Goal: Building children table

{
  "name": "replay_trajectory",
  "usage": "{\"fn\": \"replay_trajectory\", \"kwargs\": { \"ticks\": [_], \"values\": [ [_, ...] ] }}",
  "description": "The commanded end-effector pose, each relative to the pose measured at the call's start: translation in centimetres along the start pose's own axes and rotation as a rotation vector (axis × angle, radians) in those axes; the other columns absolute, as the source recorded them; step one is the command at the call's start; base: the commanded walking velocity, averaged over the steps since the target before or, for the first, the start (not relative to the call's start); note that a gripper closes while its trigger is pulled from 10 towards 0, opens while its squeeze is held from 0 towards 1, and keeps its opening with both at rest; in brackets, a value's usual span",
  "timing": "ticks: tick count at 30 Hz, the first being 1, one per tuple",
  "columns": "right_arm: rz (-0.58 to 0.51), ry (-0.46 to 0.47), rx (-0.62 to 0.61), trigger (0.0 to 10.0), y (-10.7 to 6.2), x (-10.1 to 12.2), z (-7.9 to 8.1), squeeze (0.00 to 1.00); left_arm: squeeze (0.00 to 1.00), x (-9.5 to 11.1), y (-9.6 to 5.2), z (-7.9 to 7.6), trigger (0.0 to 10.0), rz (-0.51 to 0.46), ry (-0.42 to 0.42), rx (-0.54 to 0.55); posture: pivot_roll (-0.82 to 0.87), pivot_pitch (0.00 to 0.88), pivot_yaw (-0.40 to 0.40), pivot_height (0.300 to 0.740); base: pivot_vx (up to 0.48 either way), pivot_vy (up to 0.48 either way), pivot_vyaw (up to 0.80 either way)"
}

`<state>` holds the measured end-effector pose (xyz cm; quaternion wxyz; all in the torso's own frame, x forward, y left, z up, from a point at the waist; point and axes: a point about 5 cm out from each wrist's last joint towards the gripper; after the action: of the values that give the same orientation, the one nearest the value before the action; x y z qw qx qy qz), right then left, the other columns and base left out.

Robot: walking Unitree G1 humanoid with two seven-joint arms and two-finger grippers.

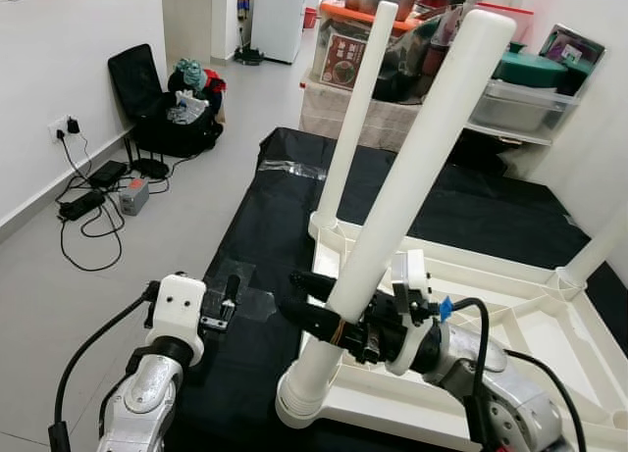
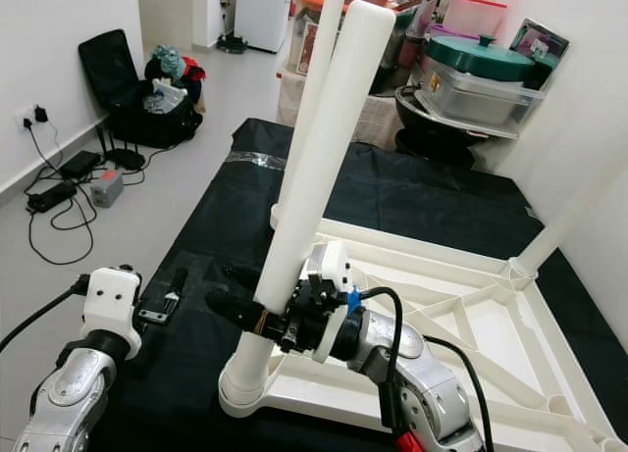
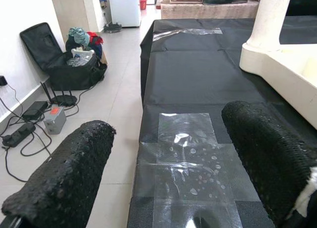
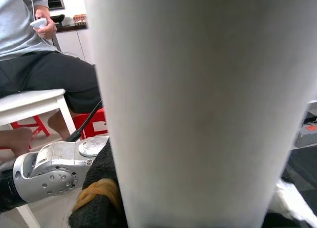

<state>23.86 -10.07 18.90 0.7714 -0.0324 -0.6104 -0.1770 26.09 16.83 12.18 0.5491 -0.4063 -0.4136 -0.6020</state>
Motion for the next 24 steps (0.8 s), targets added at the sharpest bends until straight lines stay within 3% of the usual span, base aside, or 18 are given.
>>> {"fn": "replay_trajectory", "kwargs": {
  "ticks": [1,24],
  "values": [
    [0.076,0.022,-0.030,10.0,-0.43,-1.32,-0.37,0.00,0.00,-0.10,-0.18,-0.44,10.0,0.008,0.004,-0.021,0.13,0.000,-0.188,0.740,0.000,0.000,0.00],
    [0.118,-0.062,-0.058,10.0,-0.58,-2.02,-0.72,0.00,0.00,-0.18,-0.08,-0.63,10.0,0.005,-0.002,-0.027,0.12,0.000,-0.186,0.740,0.000,0.000,0.00]
  ]
}}
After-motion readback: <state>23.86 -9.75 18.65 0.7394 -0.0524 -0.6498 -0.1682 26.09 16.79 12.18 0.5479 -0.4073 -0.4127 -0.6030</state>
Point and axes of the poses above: a point about 5 cm out from each wrist's last joint towards the gripper, its own y axis pointing out of the wrist towards the gripper, its own x axis along the axis of the wrist's last joint, z = x × y, and after that the axes turned 10 degrees about y, right-handed
